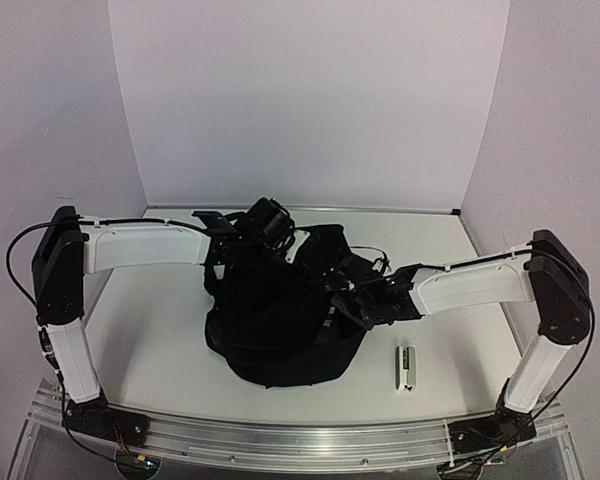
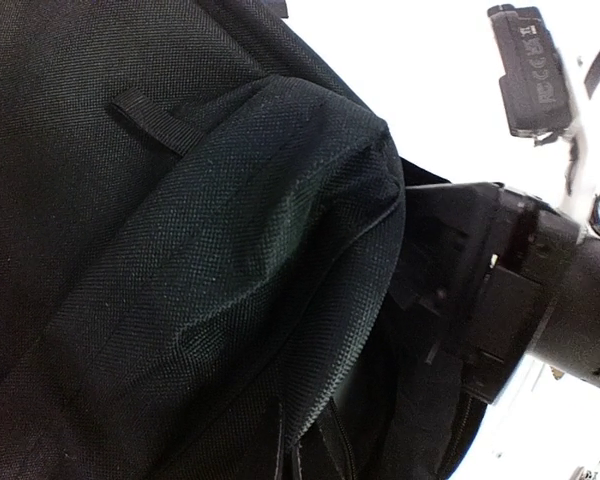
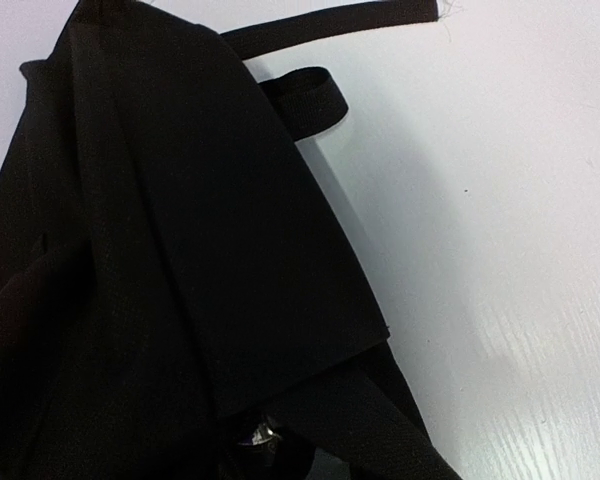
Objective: Pack the student bag
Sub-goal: Zip the student bag at the center of the board.
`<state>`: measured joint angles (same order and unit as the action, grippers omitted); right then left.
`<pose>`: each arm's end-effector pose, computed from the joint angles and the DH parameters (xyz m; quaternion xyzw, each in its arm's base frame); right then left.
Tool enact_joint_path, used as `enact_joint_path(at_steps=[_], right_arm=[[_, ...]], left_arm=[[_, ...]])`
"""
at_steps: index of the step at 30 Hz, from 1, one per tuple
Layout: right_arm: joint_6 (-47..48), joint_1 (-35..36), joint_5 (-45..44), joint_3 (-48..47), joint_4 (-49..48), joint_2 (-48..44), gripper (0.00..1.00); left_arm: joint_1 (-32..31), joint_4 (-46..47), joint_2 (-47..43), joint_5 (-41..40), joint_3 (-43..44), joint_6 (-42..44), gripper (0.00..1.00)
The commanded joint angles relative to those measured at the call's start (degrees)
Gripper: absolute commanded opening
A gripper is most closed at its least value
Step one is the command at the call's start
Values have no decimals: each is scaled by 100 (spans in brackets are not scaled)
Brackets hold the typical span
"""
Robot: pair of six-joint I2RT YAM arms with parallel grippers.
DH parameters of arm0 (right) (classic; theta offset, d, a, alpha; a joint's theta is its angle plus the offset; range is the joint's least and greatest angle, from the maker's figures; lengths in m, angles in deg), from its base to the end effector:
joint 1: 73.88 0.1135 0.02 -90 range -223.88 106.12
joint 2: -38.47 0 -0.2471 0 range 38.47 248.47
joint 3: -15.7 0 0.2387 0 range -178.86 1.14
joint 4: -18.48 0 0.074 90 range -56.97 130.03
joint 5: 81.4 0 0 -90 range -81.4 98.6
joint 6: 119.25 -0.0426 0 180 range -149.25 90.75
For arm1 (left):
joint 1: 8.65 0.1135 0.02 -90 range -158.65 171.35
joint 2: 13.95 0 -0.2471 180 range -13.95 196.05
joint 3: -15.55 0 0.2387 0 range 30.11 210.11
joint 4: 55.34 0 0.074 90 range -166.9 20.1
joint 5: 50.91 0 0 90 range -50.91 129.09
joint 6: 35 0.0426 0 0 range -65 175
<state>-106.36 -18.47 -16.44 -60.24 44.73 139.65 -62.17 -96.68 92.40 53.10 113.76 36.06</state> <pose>0.2158 0.2811 0.1660 0.2437 0.8917 0.2123 0.3169 0.2300 -0.3284 0.2291 0.3171 0.8765 -0.2954 0.2096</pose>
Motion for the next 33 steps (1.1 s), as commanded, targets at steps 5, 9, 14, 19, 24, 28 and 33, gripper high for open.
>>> enact_joint_path(at_steps=[5,9,14,19,24,28,33], right_arm=[[55,-73,-1061,-325,-1,204,37],[117,-141,-1208,-347,-9,289,31],[218,-248,-1344,-357,-54,392,22],[515,-305,-1312,-440,-130,367,1],[1103,-306,-727,-327,-150,-25,0],[1630,-311,118,-100,-159,-397,0],[2107,-324,1123,100,-129,-699,0]], left_arm=[[-62,245,-302,459,253,9,0],[-62,234,-255,469,283,-6,0],[-62,245,-245,498,285,-39,0],[-62,253,-205,529,286,-48,1],[-46,124,-152,517,483,25,33],[93,30,-177,527,760,176,56],[576,368,174,806,1151,223,65]])
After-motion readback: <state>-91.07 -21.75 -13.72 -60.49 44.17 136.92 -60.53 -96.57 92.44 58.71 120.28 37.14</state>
